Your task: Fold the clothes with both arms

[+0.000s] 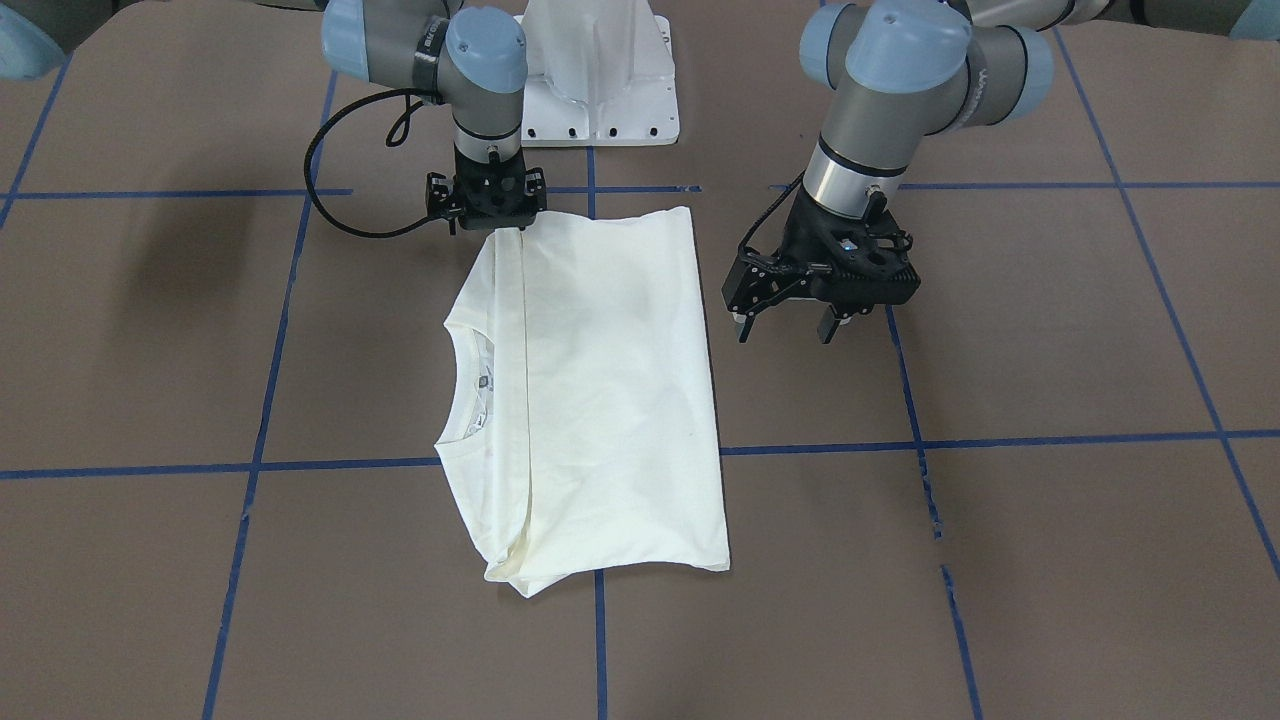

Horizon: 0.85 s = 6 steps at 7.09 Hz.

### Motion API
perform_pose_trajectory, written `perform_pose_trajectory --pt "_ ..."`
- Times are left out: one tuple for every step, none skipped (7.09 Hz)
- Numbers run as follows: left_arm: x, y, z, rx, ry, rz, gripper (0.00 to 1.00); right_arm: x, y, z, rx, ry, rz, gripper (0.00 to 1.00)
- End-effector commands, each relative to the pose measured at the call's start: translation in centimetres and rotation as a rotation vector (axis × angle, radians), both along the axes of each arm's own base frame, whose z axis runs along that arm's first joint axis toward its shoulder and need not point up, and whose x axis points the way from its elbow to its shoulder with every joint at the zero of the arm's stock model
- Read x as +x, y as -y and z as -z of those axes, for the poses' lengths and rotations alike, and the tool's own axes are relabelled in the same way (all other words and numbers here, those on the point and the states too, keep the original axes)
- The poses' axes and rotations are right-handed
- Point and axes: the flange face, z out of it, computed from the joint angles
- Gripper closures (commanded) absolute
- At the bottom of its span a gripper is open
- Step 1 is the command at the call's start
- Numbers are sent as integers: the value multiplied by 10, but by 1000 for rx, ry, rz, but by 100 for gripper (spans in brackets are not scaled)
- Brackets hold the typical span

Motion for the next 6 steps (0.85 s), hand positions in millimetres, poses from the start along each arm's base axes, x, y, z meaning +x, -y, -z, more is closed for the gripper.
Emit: perform_pose_trajectory --pt "1 -1 1 -1 -2 0 0 0 -1 -1 -9 -3 6 0" --pt "1 0 3 0 -5 1 0 5 3 -2 -12 -6 -4 0" --pt "4 -3 3 -1 -5 -5 0 10 10 -6 -15 -13 -18 0" --pt "5 -4 4 0 -8 -7 0 15 16 -12 -19 -26 -28 0" --pt "5 -4 6 1 -11 -7 0 19 20 -15 -22 -36 -36 0" --pt "6 -4 7 1 -14 -7 0 26 27 -23 -26 -46 -50 0"
